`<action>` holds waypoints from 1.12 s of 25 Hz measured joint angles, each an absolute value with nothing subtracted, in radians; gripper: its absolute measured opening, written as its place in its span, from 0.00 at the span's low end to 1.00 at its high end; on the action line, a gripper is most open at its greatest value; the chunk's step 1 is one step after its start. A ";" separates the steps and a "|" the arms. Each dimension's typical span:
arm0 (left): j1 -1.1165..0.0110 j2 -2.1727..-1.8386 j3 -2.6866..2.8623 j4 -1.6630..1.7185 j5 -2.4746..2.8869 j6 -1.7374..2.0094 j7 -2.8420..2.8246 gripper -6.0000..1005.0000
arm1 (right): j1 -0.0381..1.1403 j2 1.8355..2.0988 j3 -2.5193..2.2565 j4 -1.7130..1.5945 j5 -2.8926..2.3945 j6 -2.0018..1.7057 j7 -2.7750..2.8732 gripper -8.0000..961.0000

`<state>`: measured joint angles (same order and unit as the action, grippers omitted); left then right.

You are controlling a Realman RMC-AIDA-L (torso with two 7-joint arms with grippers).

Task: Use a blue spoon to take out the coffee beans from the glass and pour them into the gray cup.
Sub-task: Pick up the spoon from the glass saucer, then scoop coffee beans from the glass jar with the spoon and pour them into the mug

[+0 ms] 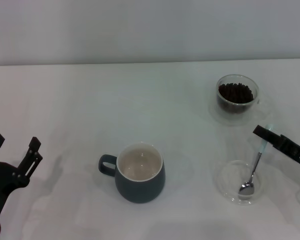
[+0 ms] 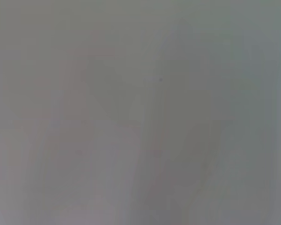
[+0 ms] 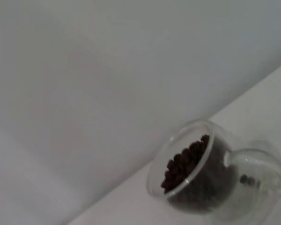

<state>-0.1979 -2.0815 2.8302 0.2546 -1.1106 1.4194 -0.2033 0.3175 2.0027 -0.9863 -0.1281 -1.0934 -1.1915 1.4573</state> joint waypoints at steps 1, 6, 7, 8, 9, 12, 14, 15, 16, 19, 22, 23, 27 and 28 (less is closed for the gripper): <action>-0.198 -2.082 2.830 0.255 -1.111 1.420 -0.203 0.86 | 0.318 2.003 -0.986 -0.128 -1.086 -1.197 1.457 0.18; -0.198 -2.082 2.830 0.255 -1.111 1.420 -0.204 0.86 | 0.322 2.004 -0.986 -0.135 -1.050 -1.213 1.457 0.17; -0.198 -2.082 2.830 0.255 -1.111 1.420 -0.203 0.86 | 0.323 2.004 -0.986 -0.137 -1.047 -1.214 1.457 0.17; -0.198 -2.082 2.830 0.255 -1.111 1.420 -0.203 0.86 | 0.324 2.004 -0.986 -0.138 -1.045 -1.215 1.457 0.17; -0.198 -2.082 2.830 0.255 -1.111 1.421 -0.203 0.86 | 0.325 2.005 -0.986 -0.139 -1.043 -1.217 1.457 0.17; -0.198 -2.082 2.830 0.255 -1.111 1.423 -0.203 0.86 | 0.327 2.006 -0.986 -0.142 -1.017 -1.228 1.448 0.17; -0.198 -2.082 2.830 0.255 -1.111 1.426 -0.203 0.86 | 0.329 2.006 -0.986 -0.147 -0.991 -1.241 1.439 0.17; -0.198 -2.082 2.830 0.255 -1.111 1.428 -0.202 0.86 | 0.331 2.006 -0.986 -0.153 -0.981 -1.246 1.435 0.17; -0.198 -2.082 2.830 0.255 -1.111 1.429 -0.202 0.86 | 0.332 2.006 -0.986 -0.160 -0.974 -1.250 1.433 0.17; -0.198 -2.082 2.830 0.255 -1.111 1.430 -0.201 0.86 | 0.332 2.006 -0.986 -0.202 -0.961 -1.262 1.432 0.16; -0.198 -2.082 2.830 0.255 -1.111 1.431 -0.201 0.86 | 0.329 2.006 -0.986 -0.262 -0.928 -1.279 1.425 0.16; -0.198 -2.082 2.830 0.255 -1.111 1.431 -0.200 0.86 | 0.329 2.007 -0.986 -0.281 -0.916 -1.282 1.418 0.16; -0.200 -2.082 2.830 0.255 -1.111 1.431 -0.200 0.86 | 0.346 2.006 -0.986 -0.359 -0.857 -1.271 1.356 0.16; -0.201 -2.082 2.830 0.255 -1.111 1.431 -0.200 0.86 | 0.357 2.006 -0.984 -0.367 -0.846 -1.265 1.339 0.16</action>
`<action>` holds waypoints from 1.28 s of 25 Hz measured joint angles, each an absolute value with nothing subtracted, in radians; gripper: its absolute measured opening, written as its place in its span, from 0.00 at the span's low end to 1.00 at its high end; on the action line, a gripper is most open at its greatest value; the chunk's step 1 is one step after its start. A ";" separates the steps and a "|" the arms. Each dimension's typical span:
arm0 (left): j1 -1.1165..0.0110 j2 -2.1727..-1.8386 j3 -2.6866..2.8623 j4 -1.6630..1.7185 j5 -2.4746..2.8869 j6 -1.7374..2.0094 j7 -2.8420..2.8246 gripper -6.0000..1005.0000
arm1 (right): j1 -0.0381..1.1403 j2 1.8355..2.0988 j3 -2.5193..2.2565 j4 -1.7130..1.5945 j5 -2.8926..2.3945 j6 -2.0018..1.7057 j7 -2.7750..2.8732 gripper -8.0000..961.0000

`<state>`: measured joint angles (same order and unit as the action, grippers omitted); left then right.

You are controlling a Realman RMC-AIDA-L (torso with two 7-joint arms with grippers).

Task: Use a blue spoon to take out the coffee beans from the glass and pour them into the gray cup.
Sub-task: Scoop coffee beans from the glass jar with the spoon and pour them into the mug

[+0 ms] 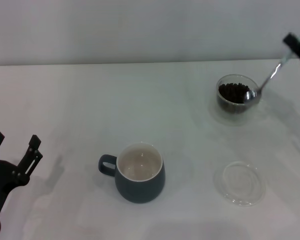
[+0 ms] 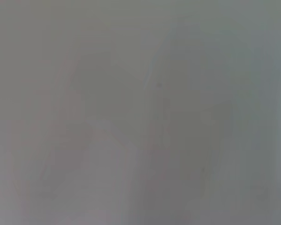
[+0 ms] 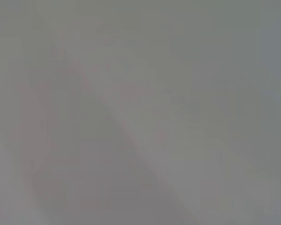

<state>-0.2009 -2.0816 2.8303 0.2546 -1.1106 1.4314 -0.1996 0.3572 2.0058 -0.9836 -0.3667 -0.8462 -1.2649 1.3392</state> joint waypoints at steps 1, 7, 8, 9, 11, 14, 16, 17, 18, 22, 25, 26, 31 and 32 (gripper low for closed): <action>-0.202 -2.082 2.830 0.255 -1.111 1.431 -0.200 0.86 | 0.371 2.006 -0.980 -0.373 -0.835 -1.259 1.317 0.16; -0.213 -2.082 2.830 0.253 -1.111 1.431 -0.199 0.86 | 0.444 2.011 -0.938 -0.351 -0.771 -1.214 1.107 0.16; -0.215 -2.082 2.830 0.253 -1.111 1.431 -0.199 0.86 | 0.452 2.011 -0.937 -0.341 -0.754 -1.208 1.069 0.16; -0.218 -2.082 2.830 0.253 -1.111 1.431 -0.199 0.86 | 0.460 2.012 -0.937 -0.329 -0.738 -1.202 1.029 0.16; -0.219 -2.082 2.830 0.253 -1.111 1.431 -0.200 0.86 | 0.472 2.013 -0.936 -0.314 -0.726 -1.193 0.964 0.16; -0.219 -2.082 2.830 0.253 -1.114 1.431 -0.201 0.86 | 0.475 2.018 -0.943 -0.310 -0.724 -1.183 0.897 0.16; -0.219 -2.082 2.830 0.253 -1.119 1.431 -0.199 0.86 | 0.476 2.019 -0.960 -0.305 -0.728 -1.181 0.873 0.16; -0.220 -2.082 2.830 0.253 -1.121 1.431 -0.199 0.86 | 0.476 2.020 -0.969 -0.303 -0.729 -1.180 0.866 0.16; -0.220 -2.082 2.830 0.253 -1.121 1.431 -0.199 0.86 | 0.476 2.020 -0.979 -0.300 -0.729 -1.179 0.862 0.17; -0.224 -2.082 2.830 0.253 -1.121 1.431 -0.199 0.86 | 0.481 2.022 -1.021 -0.290 -0.729 -1.165 0.841 0.16; -0.227 -2.082 2.830 0.253 -1.121 1.431 -0.199 0.86 | 0.492 2.024 -1.035 -0.285 -0.728 -1.147 0.821 0.16; -0.228 -2.082 2.830 0.253 -1.121 1.431 -0.199 0.86 | 0.496 2.025 -1.037 -0.281 -0.730 -1.141 0.818 0.16; -0.234 -2.082 2.830 0.253 -1.121 1.425 -0.201 0.86 | 0.518 2.024 -1.070 -0.271 -0.728 -1.109 0.747 0.16; -0.234 -2.082 2.830 0.253 -1.121 1.425 -0.200 0.86 | 0.520 2.024 -1.073 -0.271 -0.726 -1.102 0.736 0.16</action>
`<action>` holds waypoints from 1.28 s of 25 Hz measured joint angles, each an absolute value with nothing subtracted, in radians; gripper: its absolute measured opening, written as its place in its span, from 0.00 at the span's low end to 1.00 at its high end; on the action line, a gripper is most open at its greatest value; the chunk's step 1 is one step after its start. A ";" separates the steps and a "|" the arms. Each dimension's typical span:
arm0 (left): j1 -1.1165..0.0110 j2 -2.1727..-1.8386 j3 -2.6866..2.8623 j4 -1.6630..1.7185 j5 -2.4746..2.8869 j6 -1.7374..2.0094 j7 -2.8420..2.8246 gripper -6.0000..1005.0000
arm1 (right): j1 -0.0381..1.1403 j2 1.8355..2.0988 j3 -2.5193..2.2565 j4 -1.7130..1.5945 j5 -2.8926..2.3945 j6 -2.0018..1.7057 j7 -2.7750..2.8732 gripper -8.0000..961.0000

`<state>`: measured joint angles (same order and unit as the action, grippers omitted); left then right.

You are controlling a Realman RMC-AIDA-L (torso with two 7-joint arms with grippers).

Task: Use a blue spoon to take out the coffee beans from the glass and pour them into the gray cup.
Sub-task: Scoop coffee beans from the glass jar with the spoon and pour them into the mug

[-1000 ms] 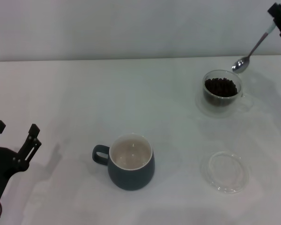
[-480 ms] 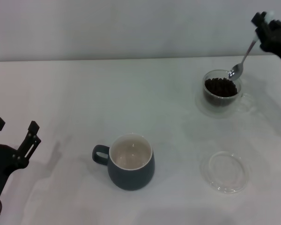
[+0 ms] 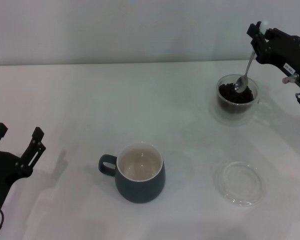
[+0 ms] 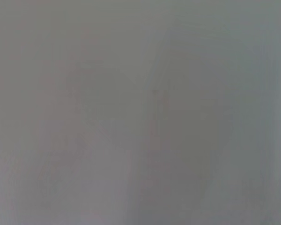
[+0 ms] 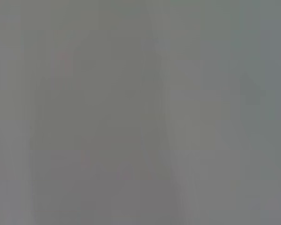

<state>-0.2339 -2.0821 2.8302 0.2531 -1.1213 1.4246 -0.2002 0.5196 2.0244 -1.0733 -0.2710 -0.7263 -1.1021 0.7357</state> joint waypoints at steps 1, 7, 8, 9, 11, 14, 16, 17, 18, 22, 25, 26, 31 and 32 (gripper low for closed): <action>-0.234 -2.082 2.830 0.253 -1.121 1.424 -0.200 0.86 | 0.521 2.025 -1.075 -0.271 -0.725 -1.098 0.728 0.16; -0.233 -2.083 2.830 0.253 -1.121 1.422 -0.202 0.86 | 0.531 2.025 -1.075 -0.261 -0.723 -1.066 0.691 0.16; -0.233 -2.083 2.830 0.253 -1.121 1.422 -0.202 0.86 | 0.533 2.025 -1.075 -0.255 -0.723 -1.063 0.682 0.16; -0.233 -2.083 2.830 0.253 -1.121 1.422 -0.202 0.86 | 0.535 2.025 -1.074 -0.248 -0.723 -1.061 0.674 0.16; -0.233 -2.083 2.830 0.253 -1.121 1.422 -0.200 0.86 | 0.540 2.025 -1.070 -0.237 -0.722 -1.055 0.658 0.16; -0.233 -2.083 2.830 0.253 -1.121 1.421 -0.200 0.86 | 0.543 2.025 -1.068 -0.233 -0.720 -1.038 0.649 0.16; -0.233 -2.083 2.830 0.253 -1.121 1.420 -0.200 0.86 | 0.542 2.025 -1.067 -0.233 -0.720 -1.026 0.649 0.16; -0.233 -2.083 2.830 0.253 -1.121 1.420 -0.200 0.86 | 0.541 2.025 -1.067 -0.232 -0.720 -1.022 0.649 0.16; -0.233 -2.083 2.830 0.253 -1.121 1.420 -0.200 0.86 | 0.541 2.025 -1.067 -0.229 -0.719 -1.020 0.651 0.16; -0.233 -2.082 2.830 0.253 -1.121 1.420 -0.200 0.86 | 0.544 2.026 -1.069 -0.197 -0.681 -1.017 0.659 0.16; -0.233 -2.082 2.830 0.253 -1.121 1.420 -0.200 0.86 | 0.545 2.027 -1.071 -0.176 -0.650 -1.017 0.672 0.16; -0.233 -2.082 2.830 0.253 -1.121 1.420 -0.200 0.86 | 0.545 2.028 -1.071 -0.173 -0.646 -1.016 0.684 0.16; -0.233 -2.082 2.830 0.253 -1.121 1.420 -0.200 0.86 | 0.545 2.028 -1.067 -0.159 -0.635 -1.016 0.757 0.17; -0.233 -2.082 2.830 0.253 -1.121 1.420 -0.200 0.86 | 0.545 2.028 -1.068 -0.158 -0.634 -1.015 0.769 0.16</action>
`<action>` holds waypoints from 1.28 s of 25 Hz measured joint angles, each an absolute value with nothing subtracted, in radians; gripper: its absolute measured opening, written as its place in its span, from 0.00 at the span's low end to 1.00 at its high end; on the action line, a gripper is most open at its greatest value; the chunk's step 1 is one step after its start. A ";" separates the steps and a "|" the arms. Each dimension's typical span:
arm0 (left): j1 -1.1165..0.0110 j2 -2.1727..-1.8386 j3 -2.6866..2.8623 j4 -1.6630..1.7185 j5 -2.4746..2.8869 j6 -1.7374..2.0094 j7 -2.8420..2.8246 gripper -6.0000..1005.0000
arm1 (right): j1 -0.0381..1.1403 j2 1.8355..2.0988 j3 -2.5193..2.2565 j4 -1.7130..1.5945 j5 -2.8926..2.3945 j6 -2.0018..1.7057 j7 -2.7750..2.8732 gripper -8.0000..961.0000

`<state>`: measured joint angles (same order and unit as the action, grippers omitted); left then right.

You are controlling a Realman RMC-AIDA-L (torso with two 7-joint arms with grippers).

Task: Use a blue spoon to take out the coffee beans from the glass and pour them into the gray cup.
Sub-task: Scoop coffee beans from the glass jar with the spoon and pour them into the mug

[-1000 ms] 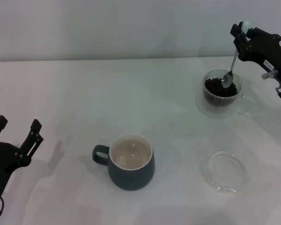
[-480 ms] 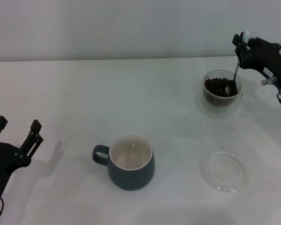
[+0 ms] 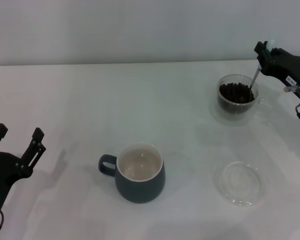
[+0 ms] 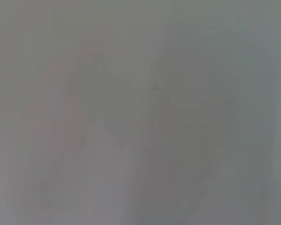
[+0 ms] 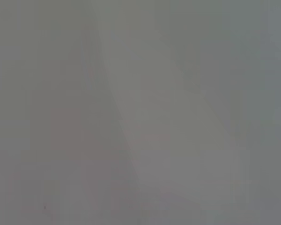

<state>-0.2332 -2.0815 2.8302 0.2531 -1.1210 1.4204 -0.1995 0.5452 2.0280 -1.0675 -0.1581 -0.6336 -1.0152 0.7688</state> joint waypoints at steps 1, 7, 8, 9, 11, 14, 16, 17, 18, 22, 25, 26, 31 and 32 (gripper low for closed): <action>-0.233 -2.082 2.830 0.253 -1.120 1.420 -0.199 0.86 | 0.545 2.028 -1.068 -0.158 -0.633 -1.014 0.781 0.16; -0.233 -2.082 2.830 0.251 -1.117 1.424 -0.200 0.86 | 0.545 2.028 -1.070 -0.155 -0.632 -0.991 0.883 0.16; -0.232 -2.082 2.831 0.249 -1.117 1.430 -0.201 0.86 | 0.544 2.028 -1.069 -0.155 -0.632 -0.979 0.910 0.16; -0.231 -2.082 2.832 0.247 -1.116 1.439 -0.202 0.86 | 0.543 2.028 -1.067 -0.155 -0.632 -0.966 0.939 0.16; -0.228 -2.082 2.835 0.247 -1.115 1.459 -0.203 0.86 | 0.540 2.027 -1.065 -0.159 -0.632 -0.943 0.989 0.16; -0.228 -2.082 2.838 0.247 -1.114 1.476 -0.204 0.86 | 0.540 2.025 -1.065 -0.163 -0.630 -0.920 1.039 0.16; -0.232 -2.081 2.838 0.243 -1.114 1.478 -0.204 0.86 | 0.542 2.026 -1.065 -0.163 -0.620 -0.918 1.056 0.16; -0.233 -2.081 2.838 0.240 -1.113 1.478 -0.204 0.86 | 0.543 2.027 -1.065 -0.162 -0.611 -0.917 1.061 0.16; -0.234 -2.081 2.837 0.236 -1.113 1.479 -0.204 0.86 | 0.544 2.027 -1.065 -0.159 -0.600 -0.917 1.064 0.16; -0.235 -2.080 2.833 0.226 -1.113 1.480 -0.203 0.86 | 0.546 2.028 -1.072 -0.157 -0.572 -0.915 1.104 0.16; -0.235 -2.080 2.832 0.215 -1.116 1.480 -0.204 0.86 | 0.545 2.027 -1.073 -0.157 -0.573 -0.912 1.155 0.16; -0.235 -2.080 2.832 0.212 -1.117 1.480 -0.204 0.86 | 0.545 2.026 -1.073 -0.157 -0.574 -0.909 1.172 0.17; -0.235 -2.080 2.831 0.202 -1.120 1.480 -0.204 0.86 | 0.543 2.027 -1.076 -0.156 -0.577 -0.895 1.228 0.16; -0.235 -2.080 2.830 0.200 -1.120 1.480 -0.204 0.86 | 0.543 2.027 -1.078 -0.156 -0.577 -0.892 1.238 0.16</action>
